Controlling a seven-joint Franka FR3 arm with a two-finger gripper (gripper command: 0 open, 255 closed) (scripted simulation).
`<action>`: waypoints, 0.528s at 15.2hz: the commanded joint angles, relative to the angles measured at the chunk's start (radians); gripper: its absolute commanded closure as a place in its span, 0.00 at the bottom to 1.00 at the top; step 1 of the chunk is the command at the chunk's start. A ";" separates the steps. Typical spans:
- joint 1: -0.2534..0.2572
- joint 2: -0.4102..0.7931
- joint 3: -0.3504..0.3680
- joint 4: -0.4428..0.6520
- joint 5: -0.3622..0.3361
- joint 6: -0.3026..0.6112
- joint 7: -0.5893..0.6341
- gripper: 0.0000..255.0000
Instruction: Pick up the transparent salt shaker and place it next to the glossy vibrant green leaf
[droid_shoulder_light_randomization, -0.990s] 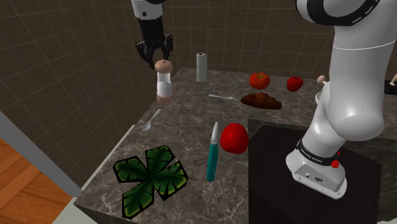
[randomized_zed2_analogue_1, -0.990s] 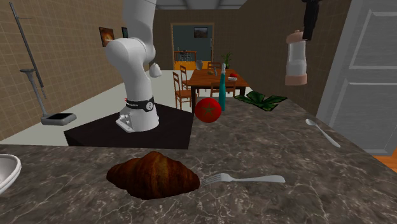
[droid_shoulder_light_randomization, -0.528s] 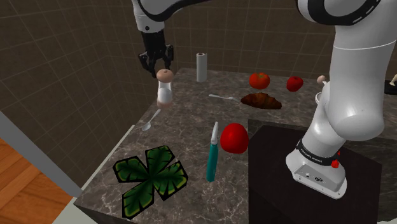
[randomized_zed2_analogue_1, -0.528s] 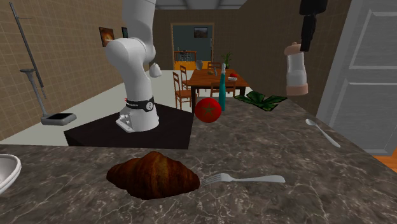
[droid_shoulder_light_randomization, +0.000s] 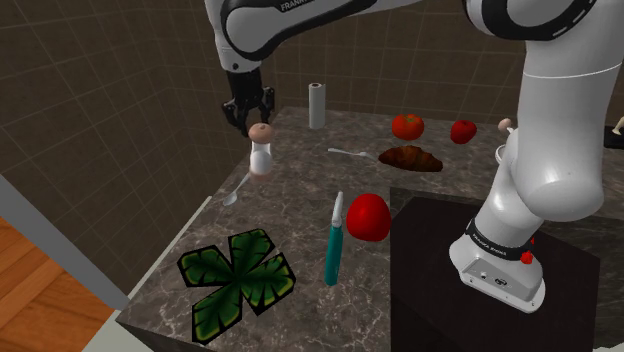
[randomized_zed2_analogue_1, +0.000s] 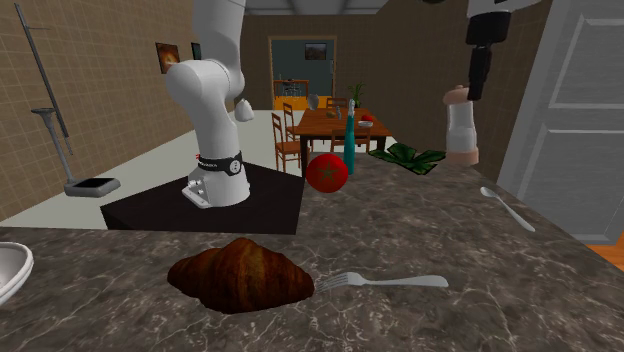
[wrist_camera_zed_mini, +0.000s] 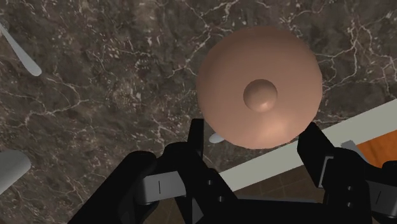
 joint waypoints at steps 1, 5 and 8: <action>0.000 0.002 0.000 -0.025 -0.001 0.027 0.003 1.00; -0.001 0.012 -0.001 -0.065 -0.004 0.077 0.008 1.00; -0.001 0.021 -0.002 -0.092 -0.007 0.113 0.012 1.00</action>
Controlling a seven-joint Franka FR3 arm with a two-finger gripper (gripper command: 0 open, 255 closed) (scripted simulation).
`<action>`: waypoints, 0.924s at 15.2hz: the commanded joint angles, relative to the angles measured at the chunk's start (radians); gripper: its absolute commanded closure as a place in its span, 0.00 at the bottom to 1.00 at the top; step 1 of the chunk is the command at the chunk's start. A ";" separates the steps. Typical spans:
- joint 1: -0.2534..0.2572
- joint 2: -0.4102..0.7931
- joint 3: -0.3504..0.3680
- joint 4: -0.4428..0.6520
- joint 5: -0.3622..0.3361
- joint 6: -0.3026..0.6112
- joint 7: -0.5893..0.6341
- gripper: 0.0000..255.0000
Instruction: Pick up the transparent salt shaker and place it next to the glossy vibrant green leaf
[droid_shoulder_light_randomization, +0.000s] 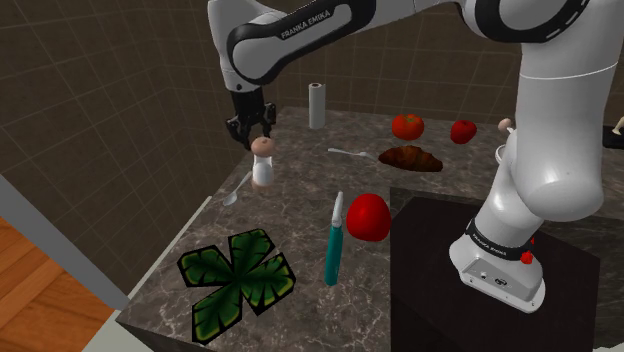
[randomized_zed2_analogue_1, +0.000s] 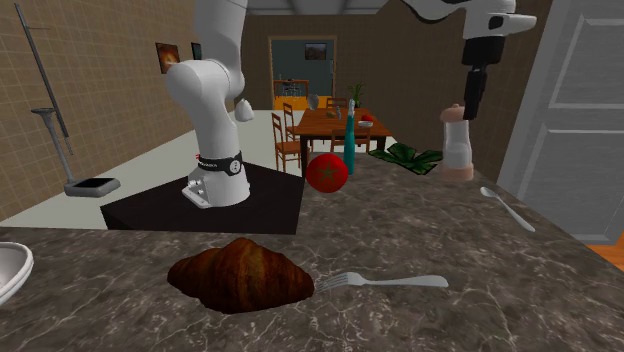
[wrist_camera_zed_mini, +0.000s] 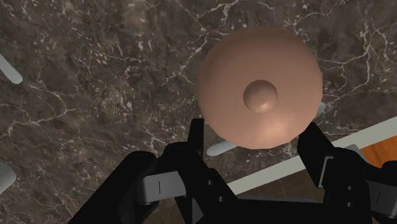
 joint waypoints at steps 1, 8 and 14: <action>0.000 0.002 0.000 -0.022 -0.001 0.025 0.002 1.00; 0.000 0.033 -0.003 -0.074 -0.009 0.107 0.012 1.00; 0.000 0.047 -0.004 -0.090 -0.013 0.137 0.016 1.00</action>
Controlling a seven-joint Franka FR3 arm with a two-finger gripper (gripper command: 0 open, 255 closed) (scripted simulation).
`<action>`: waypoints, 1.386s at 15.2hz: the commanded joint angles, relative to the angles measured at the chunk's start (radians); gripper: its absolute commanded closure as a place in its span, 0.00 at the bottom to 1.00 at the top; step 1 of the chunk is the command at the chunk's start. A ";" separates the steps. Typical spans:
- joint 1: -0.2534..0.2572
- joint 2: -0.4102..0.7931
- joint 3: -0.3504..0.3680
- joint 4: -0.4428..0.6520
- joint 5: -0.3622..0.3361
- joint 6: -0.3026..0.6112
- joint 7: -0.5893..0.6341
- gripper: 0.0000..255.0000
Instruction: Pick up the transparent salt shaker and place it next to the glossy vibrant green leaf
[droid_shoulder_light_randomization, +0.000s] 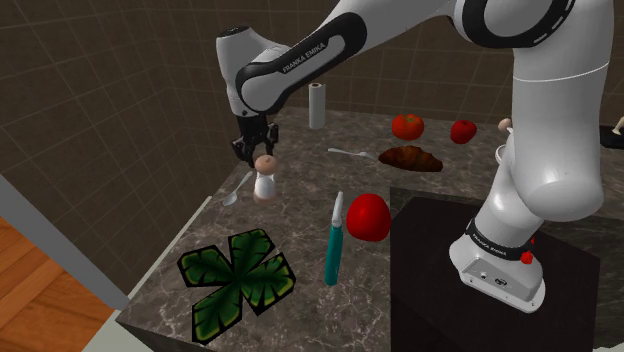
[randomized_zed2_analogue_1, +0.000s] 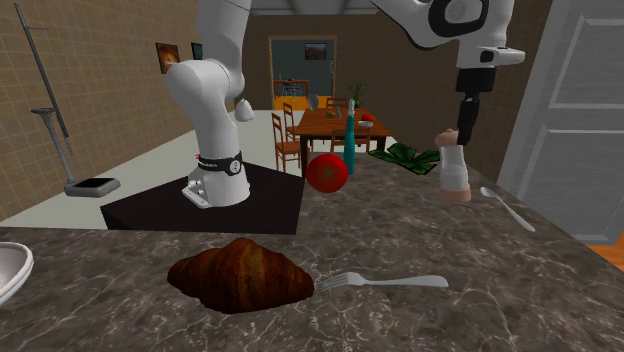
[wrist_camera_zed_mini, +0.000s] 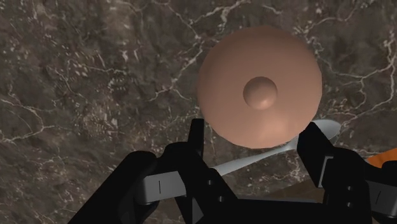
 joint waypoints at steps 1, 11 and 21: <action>0.000 0.000 0.000 -0.001 0.000 0.002 0.000 1.00; 0.001 -0.013 0.002 0.014 0.003 -0.027 -0.002 0.00; 0.003 -0.045 0.006 0.063 0.011 -0.108 -0.007 0.00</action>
